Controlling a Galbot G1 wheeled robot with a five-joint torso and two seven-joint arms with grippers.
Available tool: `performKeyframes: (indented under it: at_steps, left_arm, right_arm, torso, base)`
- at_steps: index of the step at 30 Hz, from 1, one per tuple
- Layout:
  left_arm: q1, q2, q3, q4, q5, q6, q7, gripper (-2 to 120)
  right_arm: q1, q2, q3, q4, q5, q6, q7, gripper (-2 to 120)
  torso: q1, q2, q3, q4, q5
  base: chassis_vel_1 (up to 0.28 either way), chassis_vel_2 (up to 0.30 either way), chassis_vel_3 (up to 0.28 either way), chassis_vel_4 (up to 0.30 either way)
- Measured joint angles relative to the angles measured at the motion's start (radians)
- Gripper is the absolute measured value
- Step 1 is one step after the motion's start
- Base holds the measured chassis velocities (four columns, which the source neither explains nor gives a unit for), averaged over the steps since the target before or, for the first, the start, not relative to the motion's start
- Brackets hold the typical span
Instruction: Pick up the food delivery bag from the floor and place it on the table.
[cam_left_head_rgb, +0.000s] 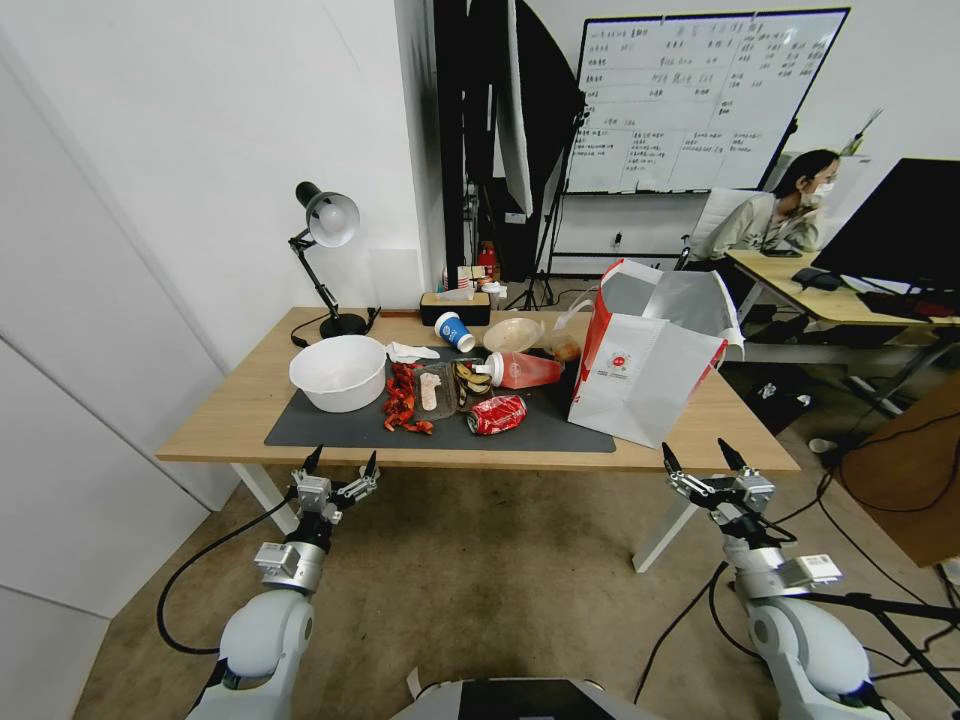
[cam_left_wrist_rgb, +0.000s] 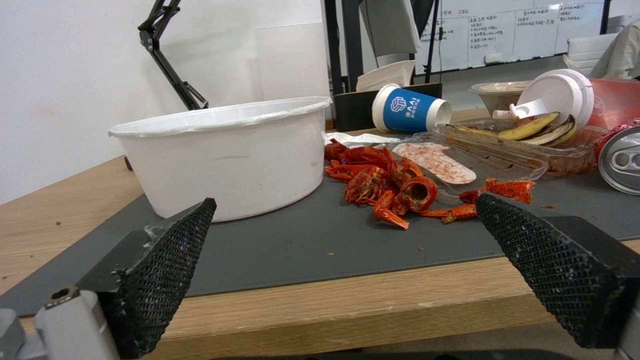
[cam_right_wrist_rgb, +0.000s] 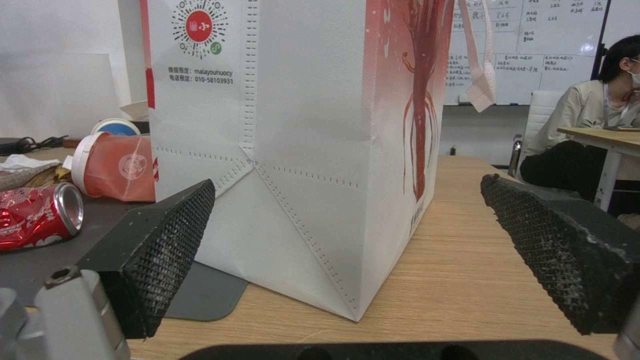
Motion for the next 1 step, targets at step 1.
performKeyframes:
  at_steps: [1]
  left_arm:
    - [0.0, 0.0, 0.0, 0.0, 0.0, 0.0, 0.0, 100]
  right_arm:
    - [0.0, 0.0, 0.0, 0.0, 0.0, 0.0, 0.0, 100]
  torso:
    - [0.0, 0.0, 0.0, 0.0, 0.0]
  base:
    - [0.0, 0.0, 0.0, 0.0]
